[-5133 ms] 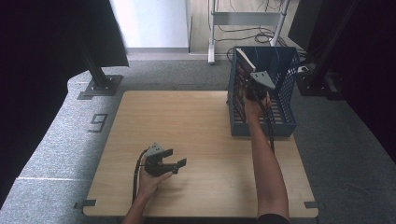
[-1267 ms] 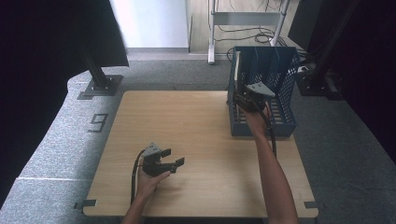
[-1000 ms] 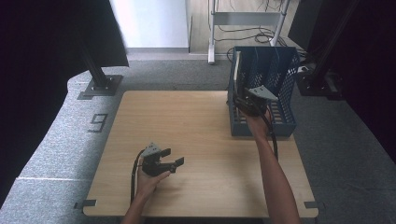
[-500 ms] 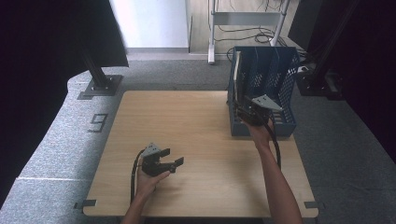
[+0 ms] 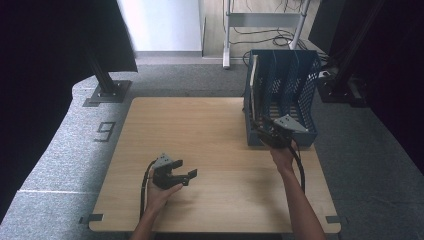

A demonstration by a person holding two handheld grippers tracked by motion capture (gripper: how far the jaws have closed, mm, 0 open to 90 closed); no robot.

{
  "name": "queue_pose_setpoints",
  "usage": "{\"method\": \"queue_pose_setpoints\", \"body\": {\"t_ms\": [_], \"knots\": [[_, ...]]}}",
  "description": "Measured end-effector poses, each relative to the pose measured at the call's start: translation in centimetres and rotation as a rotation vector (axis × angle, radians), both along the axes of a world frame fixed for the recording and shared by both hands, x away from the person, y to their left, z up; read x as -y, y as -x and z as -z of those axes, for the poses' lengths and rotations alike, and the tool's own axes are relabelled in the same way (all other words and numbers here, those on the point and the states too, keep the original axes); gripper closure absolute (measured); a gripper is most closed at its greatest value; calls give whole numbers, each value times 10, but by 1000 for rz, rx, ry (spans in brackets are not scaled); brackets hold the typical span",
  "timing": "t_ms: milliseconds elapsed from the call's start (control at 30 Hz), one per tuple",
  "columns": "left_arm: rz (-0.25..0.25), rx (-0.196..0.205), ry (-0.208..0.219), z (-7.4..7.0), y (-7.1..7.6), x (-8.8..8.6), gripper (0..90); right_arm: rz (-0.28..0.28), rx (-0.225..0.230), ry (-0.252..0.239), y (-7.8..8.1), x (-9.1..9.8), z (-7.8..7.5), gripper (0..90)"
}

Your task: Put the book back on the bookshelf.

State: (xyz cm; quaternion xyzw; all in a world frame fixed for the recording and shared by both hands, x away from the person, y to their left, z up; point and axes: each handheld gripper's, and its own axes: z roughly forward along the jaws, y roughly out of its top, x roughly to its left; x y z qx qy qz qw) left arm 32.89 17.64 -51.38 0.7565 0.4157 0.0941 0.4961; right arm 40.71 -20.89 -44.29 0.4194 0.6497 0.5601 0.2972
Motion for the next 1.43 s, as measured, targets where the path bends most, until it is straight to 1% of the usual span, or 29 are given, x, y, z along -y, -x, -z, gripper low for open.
{"method": "queue_pose_setpoints", "body": {"t_ms": [100, 267, 467, 633, 800, 933, 967, 1000, 1100, 1433], "knots": [[-1, -1, 0, 1, 0, 0, 195, -16, -11, -2, 7, 0, 7, 491], [-1, -3, -1, 1, 0, 0, 195, -44, -32, 12, 20, 0, 18, 489], [1, -5, -5, 2, 0, 1, 195, -68, -41, 20, 33, -1, 28, 487], [3, -9, -7, 3, 0, 1, 194, -77, -57, 15, 44, 1, 40, 487], [4, -11, -10, 4, 0, 1, 193, -81, -79, 30, 54, 4, 55, 487], [10, -22, -8, 5, 0, 3, 193, -76, -96, 18, 58, 8, 65, 486], [13, -22, -7, 5, 0, 3, 193, -77, -105, 18, 59, 9, 67, 486], [14, -20, -8, 5, 1, 3, 192, -76, -105, 25, 59, 9, 68, 486], [14, -18, -12, 4, 1, 4, 192, -76, -107, 16, 60, 10, 70, 486], [8, -17, -23, 5, 1, 4, 192, -76, -121, 32, 60, 8, 75, 472]]}}
